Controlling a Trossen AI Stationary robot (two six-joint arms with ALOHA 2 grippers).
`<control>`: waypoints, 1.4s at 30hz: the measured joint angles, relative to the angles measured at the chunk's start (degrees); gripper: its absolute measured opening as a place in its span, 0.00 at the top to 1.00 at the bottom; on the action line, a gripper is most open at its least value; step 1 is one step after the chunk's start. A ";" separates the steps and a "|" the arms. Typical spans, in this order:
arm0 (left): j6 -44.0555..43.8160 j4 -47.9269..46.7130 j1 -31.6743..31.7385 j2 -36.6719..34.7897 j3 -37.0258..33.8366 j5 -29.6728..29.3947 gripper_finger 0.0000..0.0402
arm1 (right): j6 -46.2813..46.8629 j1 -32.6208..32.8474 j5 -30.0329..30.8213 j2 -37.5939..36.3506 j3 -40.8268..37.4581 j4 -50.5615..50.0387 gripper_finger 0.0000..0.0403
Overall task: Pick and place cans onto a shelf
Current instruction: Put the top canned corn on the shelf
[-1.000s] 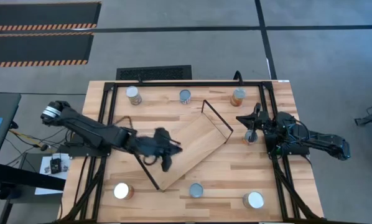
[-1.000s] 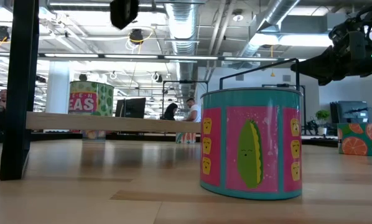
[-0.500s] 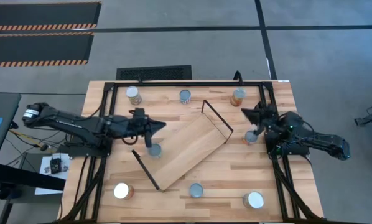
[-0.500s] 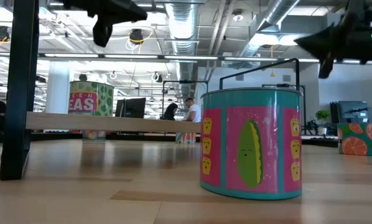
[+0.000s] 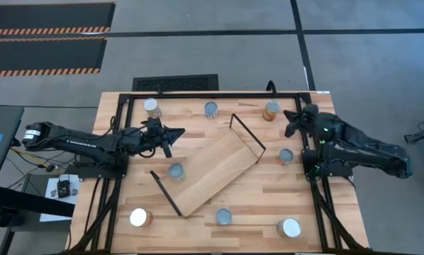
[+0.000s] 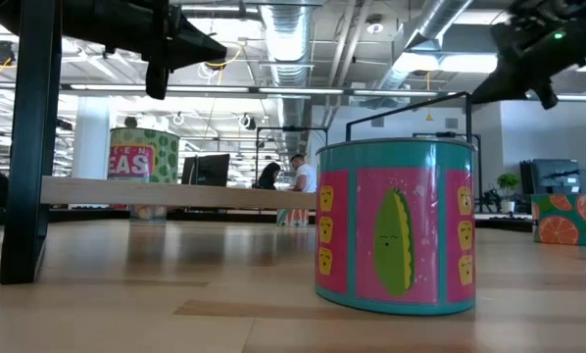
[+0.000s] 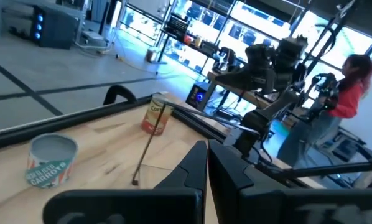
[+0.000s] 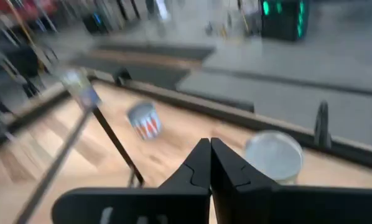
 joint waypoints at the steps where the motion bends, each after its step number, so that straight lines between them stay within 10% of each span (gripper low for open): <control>1: 0.33 0.01 0.06 0.00 0.00 0.00 1.00 | 0.34 -0.51 -0.69 2.50 1.13 -1.02 0.96; 16: -0.33 -0.34 0.10 0.02 0.00 -0.31 1.00 | -3.61 -15.79 -23.84 27.06 11.77 -7.31 0.98; 42: 1.42 -3.10 0.10 0.04 0.07 -0.65 1.00 | -18.28 -25.60 -21.61 59.90 30.06 -19.12 0.53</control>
